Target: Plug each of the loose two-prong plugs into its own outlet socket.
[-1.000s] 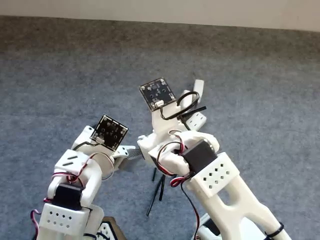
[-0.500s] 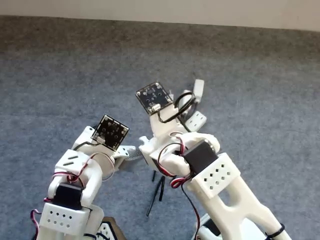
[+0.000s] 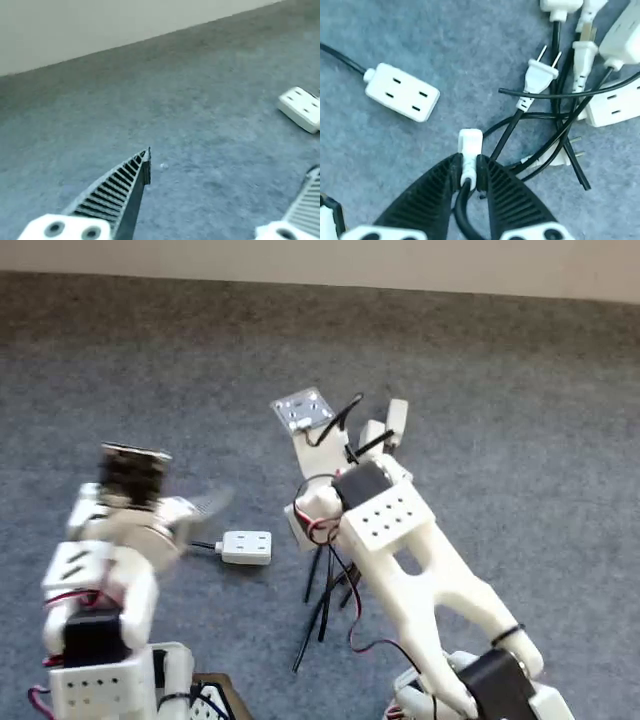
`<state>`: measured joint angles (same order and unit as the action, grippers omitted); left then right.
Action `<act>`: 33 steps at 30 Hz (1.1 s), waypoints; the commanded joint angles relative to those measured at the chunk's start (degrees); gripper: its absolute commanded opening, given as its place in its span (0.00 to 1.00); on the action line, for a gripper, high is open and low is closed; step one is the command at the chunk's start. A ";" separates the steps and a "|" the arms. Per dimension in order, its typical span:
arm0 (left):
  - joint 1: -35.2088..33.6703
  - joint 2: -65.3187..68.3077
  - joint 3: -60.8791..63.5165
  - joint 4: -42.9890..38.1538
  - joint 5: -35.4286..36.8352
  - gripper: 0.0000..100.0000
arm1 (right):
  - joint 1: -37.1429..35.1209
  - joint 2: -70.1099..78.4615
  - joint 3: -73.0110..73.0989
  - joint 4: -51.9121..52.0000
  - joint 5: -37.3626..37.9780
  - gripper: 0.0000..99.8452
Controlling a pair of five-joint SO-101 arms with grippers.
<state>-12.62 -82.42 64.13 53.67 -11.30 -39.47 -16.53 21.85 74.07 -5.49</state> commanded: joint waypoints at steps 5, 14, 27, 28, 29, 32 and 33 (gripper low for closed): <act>-15.34 33.54 -25.54 -0.26 -0.35 0.43 | -2.95 3.91 -11.38 3.65 -5.01 0.01; -31.60 81.27 -71.43 4.48 -2.29 0.43 | -3.12 9.80 -14.37 4.26 -8.70 0.01; -43.56 109.14 -97.80 3.52 -2.46 0.43 | -6.11 10.33 -14.29 -5.76 -17.49 0.01; -43.82 109.67 -97.80 2.46 -2.46 0.43 | -6.11 10.33 -14.11 -5.76 -18.20 0.01; -44.09 110.02 -97.80 1.58 -2.46 0.43 | -6.46 10.33 -14.02 -5.76 -18.55 0.01; -44.09 110.55 -97.63 0.70 -2.46 0.43 | -8.22 10.68 -13.85 -5.67 -18.73 0.01; -43.91 110.55 -97.54 0.70 -2.46 0.43 | -8.92 11.38 -14.11 -5.67 -18.64 0.01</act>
<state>-56.48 28.62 -31.08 55.96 -13.32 -46.42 -5.45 10.59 69.41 -23.52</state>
